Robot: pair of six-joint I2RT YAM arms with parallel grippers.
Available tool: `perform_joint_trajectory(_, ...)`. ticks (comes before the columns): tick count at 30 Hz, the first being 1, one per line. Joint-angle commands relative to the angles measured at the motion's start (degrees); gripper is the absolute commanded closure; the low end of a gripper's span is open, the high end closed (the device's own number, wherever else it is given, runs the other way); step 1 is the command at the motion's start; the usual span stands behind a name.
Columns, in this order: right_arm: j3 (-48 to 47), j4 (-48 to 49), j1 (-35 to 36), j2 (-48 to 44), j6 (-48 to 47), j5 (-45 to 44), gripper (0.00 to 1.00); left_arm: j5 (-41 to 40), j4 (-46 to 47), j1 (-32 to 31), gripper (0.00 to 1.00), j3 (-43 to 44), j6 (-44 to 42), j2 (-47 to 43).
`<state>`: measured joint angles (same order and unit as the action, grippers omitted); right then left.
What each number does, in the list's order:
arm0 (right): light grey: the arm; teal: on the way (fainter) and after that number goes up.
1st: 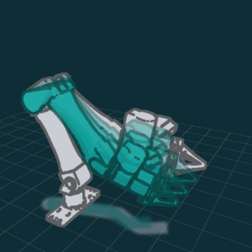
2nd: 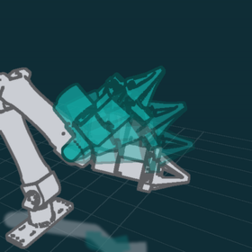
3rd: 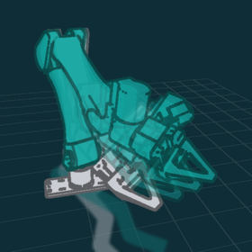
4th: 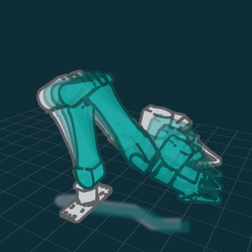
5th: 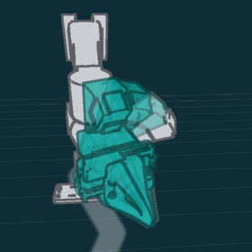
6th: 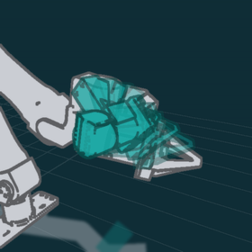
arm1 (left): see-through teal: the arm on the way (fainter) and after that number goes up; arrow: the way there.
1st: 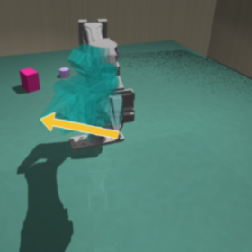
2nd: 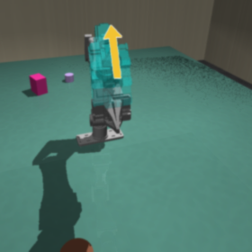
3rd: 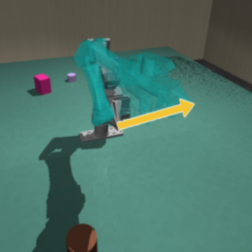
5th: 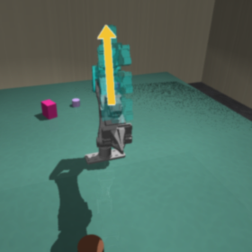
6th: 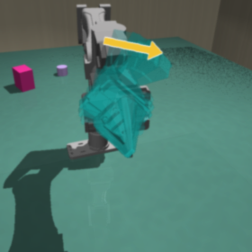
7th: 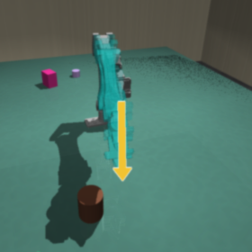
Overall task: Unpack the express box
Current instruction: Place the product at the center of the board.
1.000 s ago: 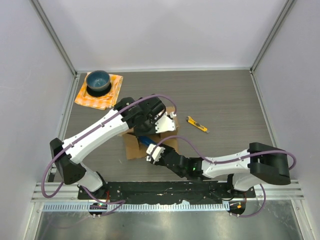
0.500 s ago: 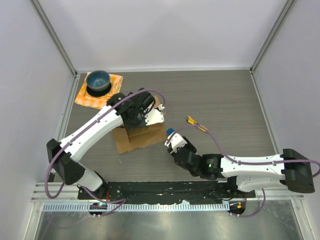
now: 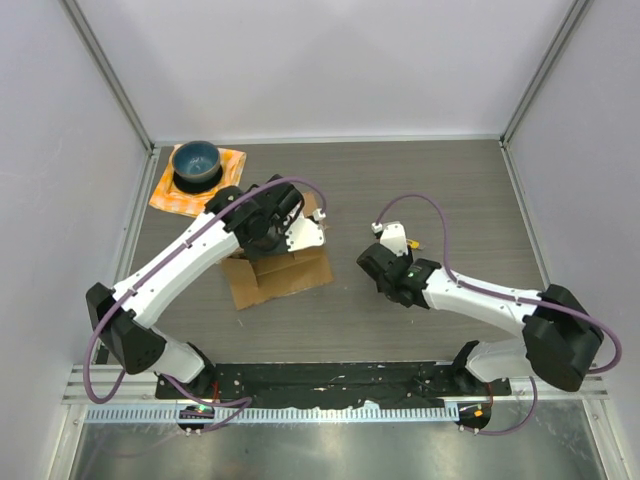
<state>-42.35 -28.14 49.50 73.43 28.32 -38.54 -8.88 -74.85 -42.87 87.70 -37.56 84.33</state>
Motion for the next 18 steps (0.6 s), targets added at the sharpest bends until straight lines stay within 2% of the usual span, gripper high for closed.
perform_joint_trajectory(1, -1.9, -1.6, -0.8, 3.0, 6.0, 6.4, 0.97, 3.5, -14.5, 0.2, 1.00, 0.9, -0.7, -2.2)
perform_joint_trajectory(3, -0.8, -0.8, -1.0, 3.6, 6.6, 6.3, 0.93, 3.7, -14.8, 0.2, 1.00, 0.9, -0.8, -2.2)
perform_joint_trajectory(4, -0.6, -0.7, -1.0, 3.6, 7.0, 6.0, 0.88, 4.3, -15.0, 0.2, 1.00, 1.0, -0.9, -2.3)
perform_joint_trajectory(5, -0.4, -0.7, -1.0, 3.6, 7.2, 5.9, 0.67, 4.6, -15.2, 0.2, 1.00, 1.1, -0.8, -2.3)
perform_joint_trajectory(7, -0.4, -1.3, -1.0, 2.5, 7.7, 5.3, 0.49, 5.3, -15.7, 0.2, 1.00, 1.4, -1.0, -2.4)
perform_joint_trajectory(8, -0.6, -2.1, -1.0, 1.8, 7.6, 4.5, 0.29, 6.3, -16.1, 0.2, 1.00, 1.9, -1.4, -2.5)
perform_joint_trajectory(9, -0.7, -2.2, -1.0, 0.8, 7.5, 4.2, 0.16, 7.0, -16.5, 0.2, 1.00, 2.3, -1.7, -2.5)
perform_joint_trajectory(10, -1.2, -2.4, -1.0, -2.4, 6.4, 4.1, 0.10, 7.7, -16.8, 0.2, 1.00, 2.7, -2.0, -2.4)
perform_joint_trajectory(12, -1.3, -0.3, -0.6, -6.6, 3.0, 4.5, 0.08, 10.5, -17.5, 0.2, 1.00, 4.1, -2.7, -2.3)
perform_joint_trajectory(13, -0.3, 1.1, -0.4, -11.3, -2.1, 5.0, 0.07, 11.6, -18.2, 0.2, 1.00, 5.2, -2.8, -1.9)
perform_joint_trajectory(16, 2.0, 9.5, 1.9, -18.7, -9.4, 9.9, 0.06, 14.4, -18.8, 0.1, 1.00, 6.0, -3.7, -1.5)
perform_joint_trajectory(17, 2.2, 12.6, 3.1, -22.3, -13.6, 12.1, 0.06, 14.9, -18.8, 0.1, 1.00, 6.0, -4.2, -1.3)
perform_joint_trajectory(18, 2.3, 14.2, 7.2, -23.4, -16.3, 12.8, 0.06, 15.0, -18.7, 0.0, 1.00, 5.9, -4.2, -1.2)
